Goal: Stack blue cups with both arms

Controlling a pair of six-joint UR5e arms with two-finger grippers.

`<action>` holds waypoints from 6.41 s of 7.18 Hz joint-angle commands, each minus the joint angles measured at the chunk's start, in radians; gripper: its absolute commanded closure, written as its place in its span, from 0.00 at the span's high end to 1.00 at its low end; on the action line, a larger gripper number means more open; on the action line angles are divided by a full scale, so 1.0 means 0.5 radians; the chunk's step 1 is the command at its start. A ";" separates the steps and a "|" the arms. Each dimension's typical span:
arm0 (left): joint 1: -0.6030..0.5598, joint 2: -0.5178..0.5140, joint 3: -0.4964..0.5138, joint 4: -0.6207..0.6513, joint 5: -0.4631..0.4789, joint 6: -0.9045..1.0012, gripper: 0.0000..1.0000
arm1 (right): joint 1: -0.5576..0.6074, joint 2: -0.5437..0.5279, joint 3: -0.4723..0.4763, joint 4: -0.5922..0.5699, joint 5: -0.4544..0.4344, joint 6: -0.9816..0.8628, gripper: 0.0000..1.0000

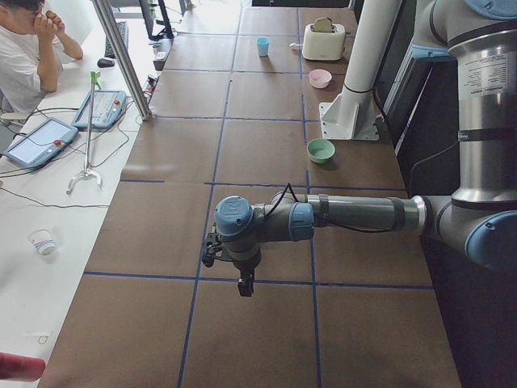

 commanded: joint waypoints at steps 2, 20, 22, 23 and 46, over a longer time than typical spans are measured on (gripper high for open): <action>0.011 0.000 -0.034 0.000 0.001 0.000 1.00 | -0.003 0.004 0.003 0.002 0.003 0.000 1.00; 1.051 -0.068 0.143 -1.322 0.133 -1.650 0.73 | -0.012 0.017 0.003 0.002 0.071 -0.003 1.00; 1.069 -0.080 0.144 -1.322 0.158 -1.853 0.06 | -0.012 0.017 0.006 0.002 0.071 -0.006 1.00; 1.069 -0.092 0.138 -1.325 0.158 -1.853 0.00 | -0.012 0.017 0.003 0.002 0.071 -0.009 1.00; 1.895 -1.683 0.023 -0.152 0.692 -2.576 1.00 | -0.012 0.017 0.006 0.002 0.071 0.000 1.00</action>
